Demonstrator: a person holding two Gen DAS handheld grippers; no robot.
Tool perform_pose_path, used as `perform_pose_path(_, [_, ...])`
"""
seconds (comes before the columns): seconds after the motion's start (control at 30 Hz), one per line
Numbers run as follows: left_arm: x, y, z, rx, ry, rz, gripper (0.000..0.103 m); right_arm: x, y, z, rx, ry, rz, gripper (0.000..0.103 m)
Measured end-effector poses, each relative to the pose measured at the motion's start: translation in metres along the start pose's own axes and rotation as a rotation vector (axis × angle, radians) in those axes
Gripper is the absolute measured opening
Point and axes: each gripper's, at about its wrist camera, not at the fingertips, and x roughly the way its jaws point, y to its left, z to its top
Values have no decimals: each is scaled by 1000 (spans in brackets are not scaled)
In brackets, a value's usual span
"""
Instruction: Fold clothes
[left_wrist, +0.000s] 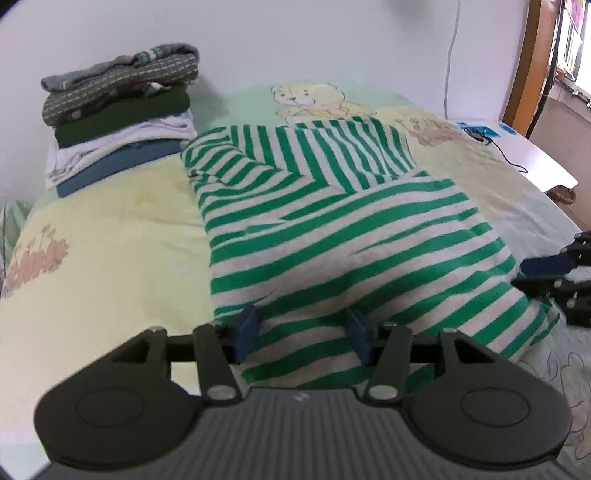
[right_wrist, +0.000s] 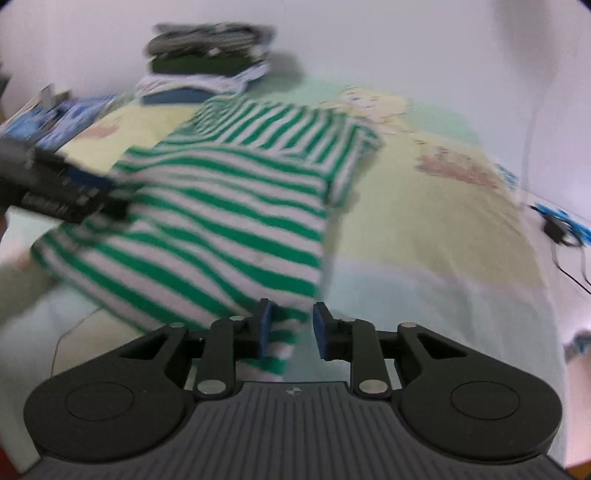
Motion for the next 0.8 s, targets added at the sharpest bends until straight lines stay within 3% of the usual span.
perform_pose_path(0.1, [-9, 1, 0, -5, -9, 10, 56, -23, 1, 11, 36, -79, 28, 25])
perform_pose_path(0.17, [-24, 2, -4, -6, -22, -6, 56, -34, 9, 17, 19, -101, 100, 25])
perform_pose_path(0.3, [-47, -4, -24, 44, 17, -75, 54, -25, 25, 11, 23, 10, 190, 23])
perform_pose_path(0.47, [-52, -25, -62, 175, 89, -47, 54, -11, 13, -7, 41, 65, 122, 26])
perform_pose_path(0.6, [-51, -20, -70, 147, 107, -22, 54, -13, 19, 2, -6, 81, 107, 29])
perform_pose_path(0.73, [-59, -18, -70, 167, 80, -20, 54, -30, 19, 3, 3, 80, 171, 30])
perform_pose_path(0.8, [-60, -19, -68, 158, 82, -65, 54, -32, 21, 0, -18, 98, 210, 29])
